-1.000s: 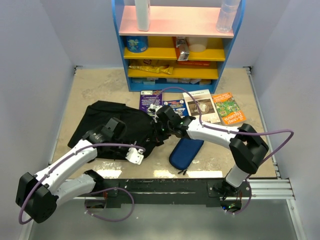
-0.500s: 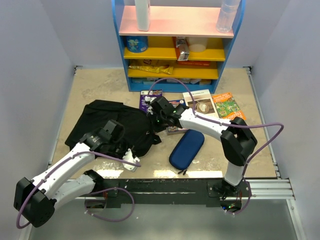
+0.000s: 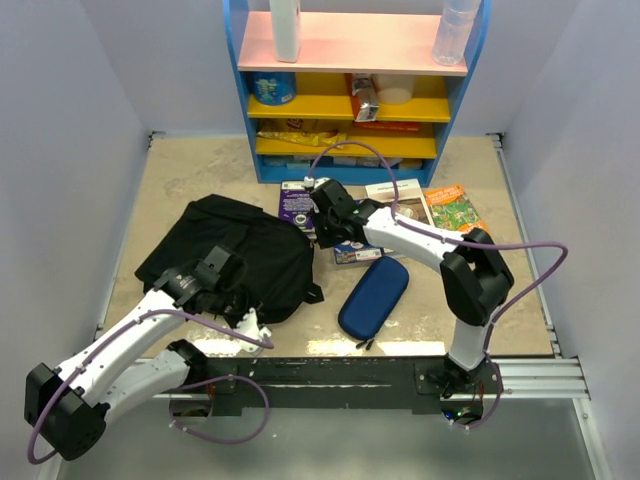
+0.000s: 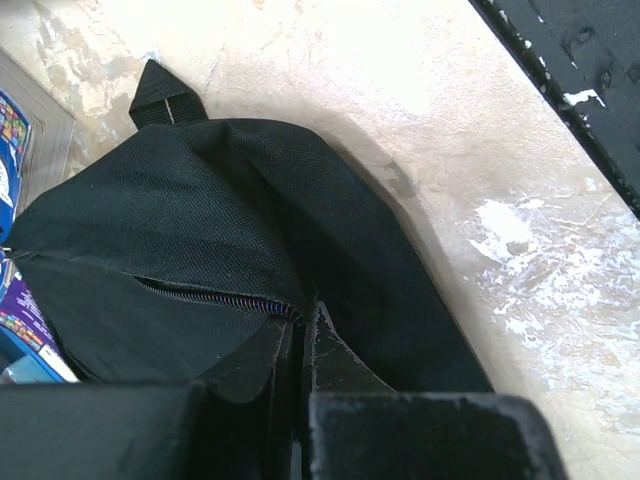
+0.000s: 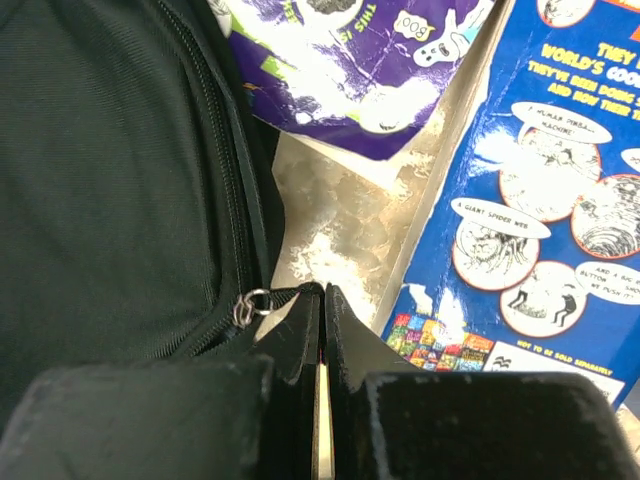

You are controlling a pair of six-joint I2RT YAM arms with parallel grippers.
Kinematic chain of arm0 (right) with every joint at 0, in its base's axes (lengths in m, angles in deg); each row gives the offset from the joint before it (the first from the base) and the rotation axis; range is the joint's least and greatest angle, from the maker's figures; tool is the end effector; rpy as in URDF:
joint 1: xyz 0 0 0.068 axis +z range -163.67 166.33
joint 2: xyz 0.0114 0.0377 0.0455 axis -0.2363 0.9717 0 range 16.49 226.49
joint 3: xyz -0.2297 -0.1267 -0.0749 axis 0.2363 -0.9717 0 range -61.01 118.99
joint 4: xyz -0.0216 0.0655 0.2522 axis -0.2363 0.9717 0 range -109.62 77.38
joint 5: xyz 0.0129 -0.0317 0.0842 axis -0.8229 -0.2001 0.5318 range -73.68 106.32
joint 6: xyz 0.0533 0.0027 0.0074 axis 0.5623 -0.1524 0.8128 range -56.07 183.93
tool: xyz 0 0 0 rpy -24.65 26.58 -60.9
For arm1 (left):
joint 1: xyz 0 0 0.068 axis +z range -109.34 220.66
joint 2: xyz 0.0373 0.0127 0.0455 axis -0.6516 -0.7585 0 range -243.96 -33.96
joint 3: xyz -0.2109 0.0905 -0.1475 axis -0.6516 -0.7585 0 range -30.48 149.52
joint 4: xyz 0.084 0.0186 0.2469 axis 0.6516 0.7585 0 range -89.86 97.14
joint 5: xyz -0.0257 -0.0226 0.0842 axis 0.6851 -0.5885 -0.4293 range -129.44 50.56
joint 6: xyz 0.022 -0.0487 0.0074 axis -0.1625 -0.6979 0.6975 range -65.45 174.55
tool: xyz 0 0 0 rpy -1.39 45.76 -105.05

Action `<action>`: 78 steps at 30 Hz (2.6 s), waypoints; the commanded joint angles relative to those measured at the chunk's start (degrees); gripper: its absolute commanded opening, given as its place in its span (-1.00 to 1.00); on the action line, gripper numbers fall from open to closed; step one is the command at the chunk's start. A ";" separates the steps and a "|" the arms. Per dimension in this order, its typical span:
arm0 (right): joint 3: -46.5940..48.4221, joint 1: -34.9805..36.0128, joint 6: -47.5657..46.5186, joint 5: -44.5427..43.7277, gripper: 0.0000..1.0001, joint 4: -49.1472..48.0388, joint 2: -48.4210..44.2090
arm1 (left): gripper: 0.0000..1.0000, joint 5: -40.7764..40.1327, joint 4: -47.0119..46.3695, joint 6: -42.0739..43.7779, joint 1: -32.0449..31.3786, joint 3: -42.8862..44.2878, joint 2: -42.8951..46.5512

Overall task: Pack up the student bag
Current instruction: Unzip the student bag at the center of the board.

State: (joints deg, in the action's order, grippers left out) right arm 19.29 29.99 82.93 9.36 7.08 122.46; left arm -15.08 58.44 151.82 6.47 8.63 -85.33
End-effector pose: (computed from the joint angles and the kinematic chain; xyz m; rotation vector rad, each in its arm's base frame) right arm 0.2969 0.2773 0.2286 -0.4836 2.4555 0.3131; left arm 0.1098 -0.0922 0.2259 2.4320 0.9901 -0.2476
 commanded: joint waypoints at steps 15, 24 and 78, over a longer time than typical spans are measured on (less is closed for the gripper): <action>-19.37 6.26 1.64 -1.48 -1.00 -14.12 -16.59 | -0.28 19.92 11.76 -28.69 0.01 30.06 -14.02; -27.29 7.05 7.89 4.76 -1.00 -20.63 -18.08 | 1.00 25.03 1.66 -40.47 -0.08 21.46 -17.36; -22.21 -3.75 10.44 14.87 -1.00 -25.56 -14.40 | -1.00 16.86 -20.00 -64.95 -7.64 12.48 -25.36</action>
State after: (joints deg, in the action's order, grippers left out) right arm -8.82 28.97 95.85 22.45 -14.17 105.15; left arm -3.08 30.83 78.65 -0.24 19.52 -114.25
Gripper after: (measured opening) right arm 0.011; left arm 0.012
